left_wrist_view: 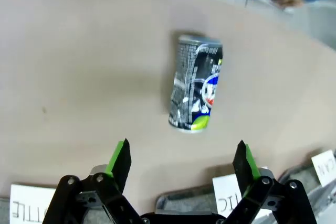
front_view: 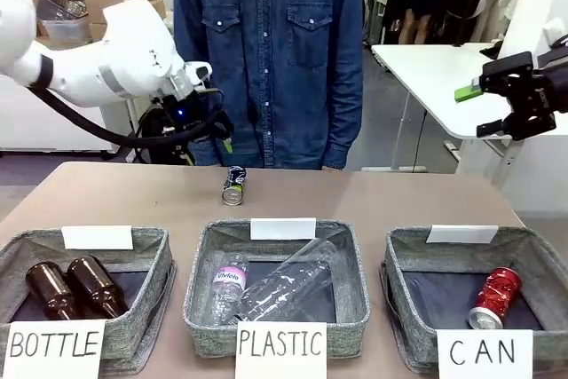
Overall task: Sort the can waste into the basket.
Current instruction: Pick up the can waste from the table and place it in the right Fabric basket.
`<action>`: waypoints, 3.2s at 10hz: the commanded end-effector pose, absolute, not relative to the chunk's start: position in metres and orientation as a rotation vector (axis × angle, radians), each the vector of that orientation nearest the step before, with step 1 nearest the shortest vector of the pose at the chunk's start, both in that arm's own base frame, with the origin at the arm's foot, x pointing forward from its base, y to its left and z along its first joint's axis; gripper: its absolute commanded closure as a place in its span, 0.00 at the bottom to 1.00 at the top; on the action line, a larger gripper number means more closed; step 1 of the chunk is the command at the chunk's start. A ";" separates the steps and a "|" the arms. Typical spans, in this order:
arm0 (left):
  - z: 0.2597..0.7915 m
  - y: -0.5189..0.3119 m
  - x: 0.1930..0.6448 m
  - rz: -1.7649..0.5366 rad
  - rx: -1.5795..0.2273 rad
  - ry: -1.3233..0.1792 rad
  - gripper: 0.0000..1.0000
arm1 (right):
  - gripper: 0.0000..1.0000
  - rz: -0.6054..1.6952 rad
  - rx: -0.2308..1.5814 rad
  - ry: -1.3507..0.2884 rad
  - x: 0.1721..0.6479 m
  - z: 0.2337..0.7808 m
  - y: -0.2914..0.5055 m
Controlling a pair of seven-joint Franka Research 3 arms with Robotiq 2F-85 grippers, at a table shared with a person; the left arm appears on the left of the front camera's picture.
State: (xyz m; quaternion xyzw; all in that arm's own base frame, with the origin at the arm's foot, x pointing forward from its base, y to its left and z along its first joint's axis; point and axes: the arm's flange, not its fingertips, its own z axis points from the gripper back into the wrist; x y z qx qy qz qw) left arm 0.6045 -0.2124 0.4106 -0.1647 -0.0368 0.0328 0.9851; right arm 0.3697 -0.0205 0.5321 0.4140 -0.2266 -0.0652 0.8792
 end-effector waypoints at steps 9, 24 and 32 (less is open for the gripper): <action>0.342 -0.273 0.622 0.037 -0.185 -0.163 0.00 | 0.00 -0.110 0.859 -0.475 0.372 0.533 -0.023; 0.390 -0.238 0.588 0.079 -0.157 -0.198 1.00 | 0.00 -0.110 0.859 -0.475 0.372 0.533 -0.023; 0.557 -0.166 0.303 -0.015 -0.282 -0.409 1.00 | 0.00 -0.110 0.859 -0.475 0.372 0.533 -0.023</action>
